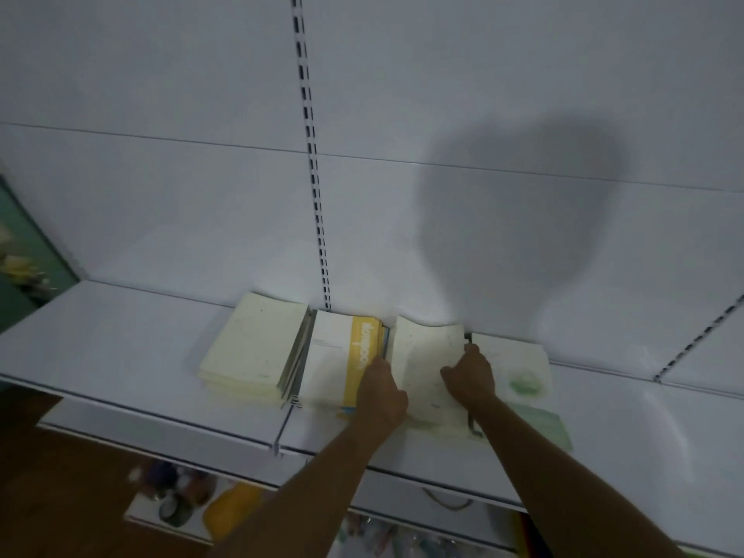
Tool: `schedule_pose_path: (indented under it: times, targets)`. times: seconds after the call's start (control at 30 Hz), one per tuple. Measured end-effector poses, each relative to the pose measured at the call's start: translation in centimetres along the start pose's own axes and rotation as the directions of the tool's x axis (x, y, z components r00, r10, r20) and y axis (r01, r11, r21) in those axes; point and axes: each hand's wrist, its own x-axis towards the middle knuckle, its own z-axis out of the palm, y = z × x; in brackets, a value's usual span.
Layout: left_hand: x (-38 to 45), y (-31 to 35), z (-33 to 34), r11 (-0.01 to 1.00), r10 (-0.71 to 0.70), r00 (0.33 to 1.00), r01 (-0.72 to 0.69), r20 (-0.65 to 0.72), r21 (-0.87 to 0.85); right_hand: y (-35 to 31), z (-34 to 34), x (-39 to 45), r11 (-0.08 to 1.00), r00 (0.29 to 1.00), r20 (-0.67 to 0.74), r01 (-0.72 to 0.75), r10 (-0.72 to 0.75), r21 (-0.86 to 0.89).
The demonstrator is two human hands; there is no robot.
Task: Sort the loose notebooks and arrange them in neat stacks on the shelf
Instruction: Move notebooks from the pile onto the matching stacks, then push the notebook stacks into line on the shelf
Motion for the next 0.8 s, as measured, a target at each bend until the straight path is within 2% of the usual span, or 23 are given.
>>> schedule_pose_path:
  times: [0.1,0.3,0.43,0.53,0.63,0.8]
  targets:
    - [0.1,-0.8,-0.3,0.993,-0.007,1.000,0.007,0.000,0.117,0.1,0.9,-0.2,0.997,1.000,0.020,0.008,-0.007,-0.083]
    - [0.0,-1.5,-0.2,0.976,0.000,1.000,-0.001,0.003,0.218,0.3,1.0,-0.3,0.979,0.999,0.040,0.028,-0.020,-0.204]
    - [-0.5,-0.9,0.0,0.953,0.005,0.998,0.015,-0.064,0.304,0.6,0.1,-0.3,0.984,0.999,0.025,0.047,-0.043,-0.173]
    - [-0.9,0.3,0.5,0.923,0.060,0.988,-0.001,-0.141,0.386,1.1,-1.0,-0.2,0.987,0.996,0.000,0.088,-0.089,-0.133]
    - [-1.2,2.3,2.0,0.932,0.128,0.983,-0.073,-0.132,0.354,2.3,-2.3,0.1,0.988,0.995,-0.039,0.088,-0.094,-0.130]
    - [-1.7,6.1,6.3,0.970,0.183,0.983,-0.182,0.011,0.159,5.9,-5.0,0.9,0.976,0.987,-0.151,0.016,-0.050,-0.218]
